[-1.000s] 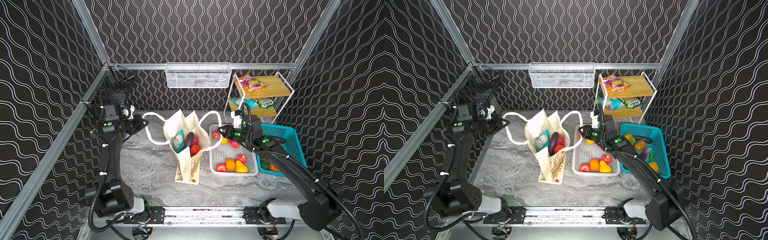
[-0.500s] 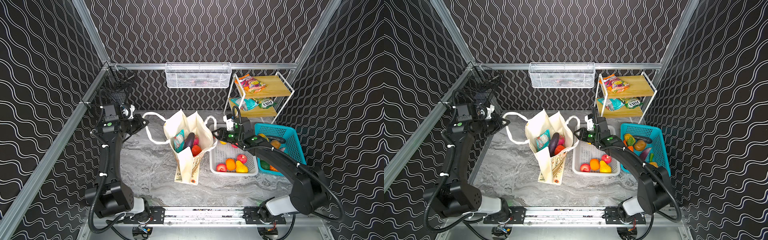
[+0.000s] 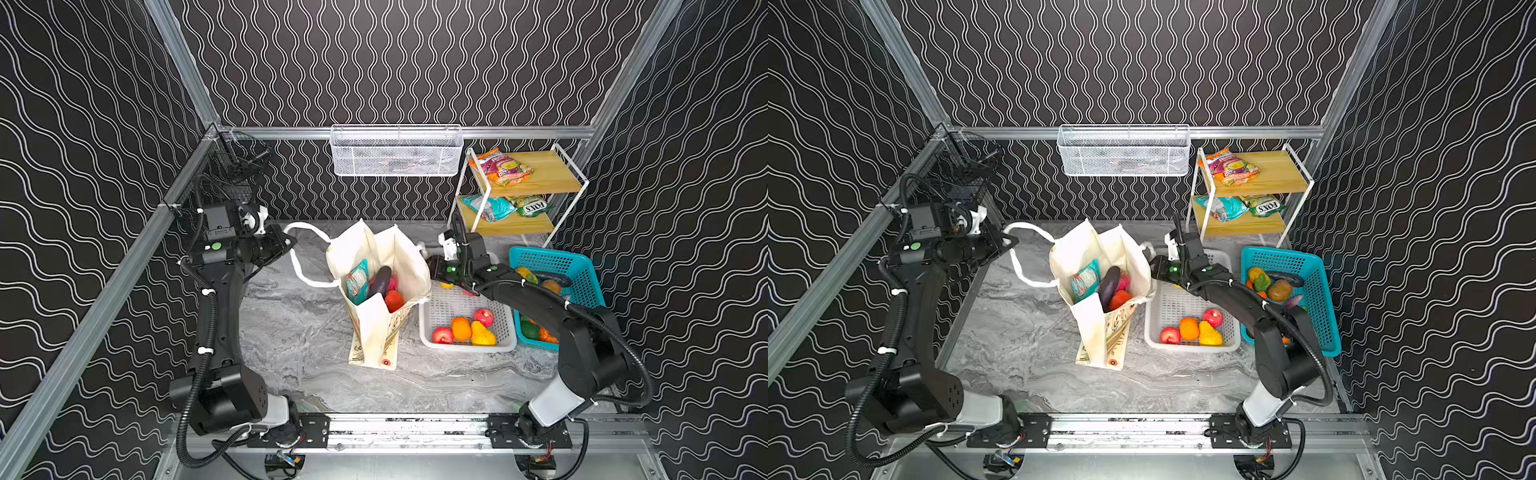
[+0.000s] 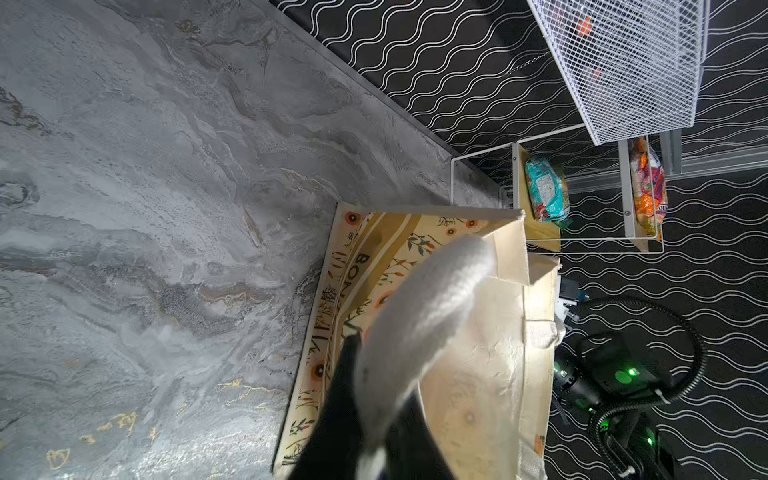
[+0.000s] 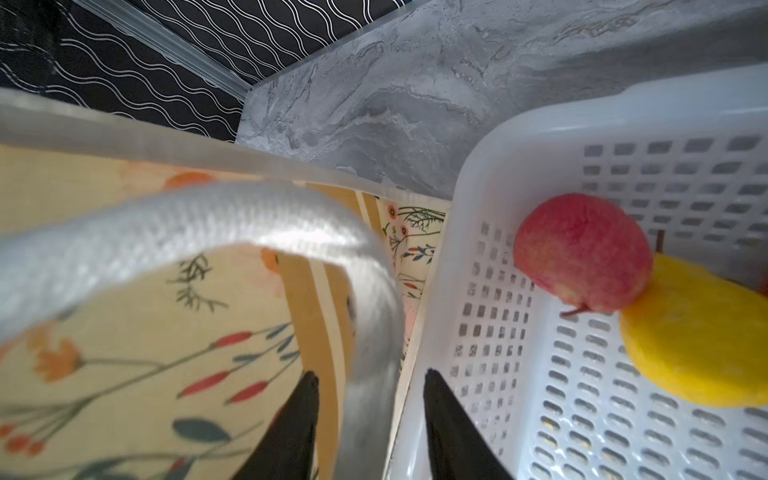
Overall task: Place the food into the grocery bag and tie it
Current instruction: 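Lift both tote handles upward with the left and right grippers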
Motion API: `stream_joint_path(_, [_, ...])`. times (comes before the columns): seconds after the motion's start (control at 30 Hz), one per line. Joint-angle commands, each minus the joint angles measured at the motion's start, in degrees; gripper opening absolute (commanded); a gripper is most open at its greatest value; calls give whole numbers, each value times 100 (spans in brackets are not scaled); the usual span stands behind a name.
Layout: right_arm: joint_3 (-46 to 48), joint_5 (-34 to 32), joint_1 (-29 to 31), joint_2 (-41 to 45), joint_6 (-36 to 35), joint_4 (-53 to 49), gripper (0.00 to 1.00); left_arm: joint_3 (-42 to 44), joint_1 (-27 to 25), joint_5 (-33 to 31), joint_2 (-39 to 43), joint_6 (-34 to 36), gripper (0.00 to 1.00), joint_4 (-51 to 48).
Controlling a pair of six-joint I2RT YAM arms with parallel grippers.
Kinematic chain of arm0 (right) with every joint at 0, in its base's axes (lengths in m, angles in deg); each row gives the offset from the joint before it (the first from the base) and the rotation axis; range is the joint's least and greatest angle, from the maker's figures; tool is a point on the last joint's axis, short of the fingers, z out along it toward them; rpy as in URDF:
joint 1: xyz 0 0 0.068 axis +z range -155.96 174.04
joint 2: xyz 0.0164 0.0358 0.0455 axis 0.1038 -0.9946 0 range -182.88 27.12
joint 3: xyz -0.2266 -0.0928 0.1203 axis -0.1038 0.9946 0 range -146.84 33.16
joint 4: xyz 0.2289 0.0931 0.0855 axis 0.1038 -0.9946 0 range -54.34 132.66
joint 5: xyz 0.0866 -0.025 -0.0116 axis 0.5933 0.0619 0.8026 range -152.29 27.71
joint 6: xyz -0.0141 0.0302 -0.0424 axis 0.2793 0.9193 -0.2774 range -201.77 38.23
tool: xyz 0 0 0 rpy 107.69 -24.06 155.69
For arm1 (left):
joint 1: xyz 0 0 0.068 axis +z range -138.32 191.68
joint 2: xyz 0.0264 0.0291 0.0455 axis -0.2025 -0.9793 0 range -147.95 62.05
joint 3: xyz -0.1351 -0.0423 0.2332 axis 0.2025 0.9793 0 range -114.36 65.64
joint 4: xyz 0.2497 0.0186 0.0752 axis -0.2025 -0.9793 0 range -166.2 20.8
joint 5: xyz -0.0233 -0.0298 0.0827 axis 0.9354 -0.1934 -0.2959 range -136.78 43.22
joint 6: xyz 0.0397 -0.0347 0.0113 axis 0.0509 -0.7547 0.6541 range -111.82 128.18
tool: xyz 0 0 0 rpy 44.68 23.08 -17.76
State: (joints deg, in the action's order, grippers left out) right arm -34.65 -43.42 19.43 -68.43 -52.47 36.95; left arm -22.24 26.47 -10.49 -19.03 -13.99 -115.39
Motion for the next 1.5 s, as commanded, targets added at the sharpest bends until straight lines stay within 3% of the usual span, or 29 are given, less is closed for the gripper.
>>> stream_joint_path(0.0, [-70, -40, -7, -100, -70, -17, 44, -58, 5, 43, -12, 52, 0, 83])
stream_joint_path(0.13, [-132, 20, -7, -212, -40, 66, 41, -40, 2, 44, -9, 49, 0, 93])
stream_joint_path(0.4, [-356, -110, -207, 169, -265, -362, 12, -21, 2, 38, -11, 111, 0, 16])
stream_joint_path(0.53, [-420, -179, -227, 688, -382, -849, 5, 31, 7, 33, 29, 135, 0, -49])
stream_joint_path(0.8, [-576, 137, -245, 1561, -243, -1743, 2, 35, -12, 135, 131, 126, 0, -211])
stream_joint_path(1.0, [-847, 780, -244, 1845, -150, -2037, 1, 108, -138, 291, 368, 5, 0, -392])
stream_joint_path(1.47, [-1380, 2100, -212, 1966, 572, -1296, 0, -528, -515, 836, 764, -649, 0, -397])
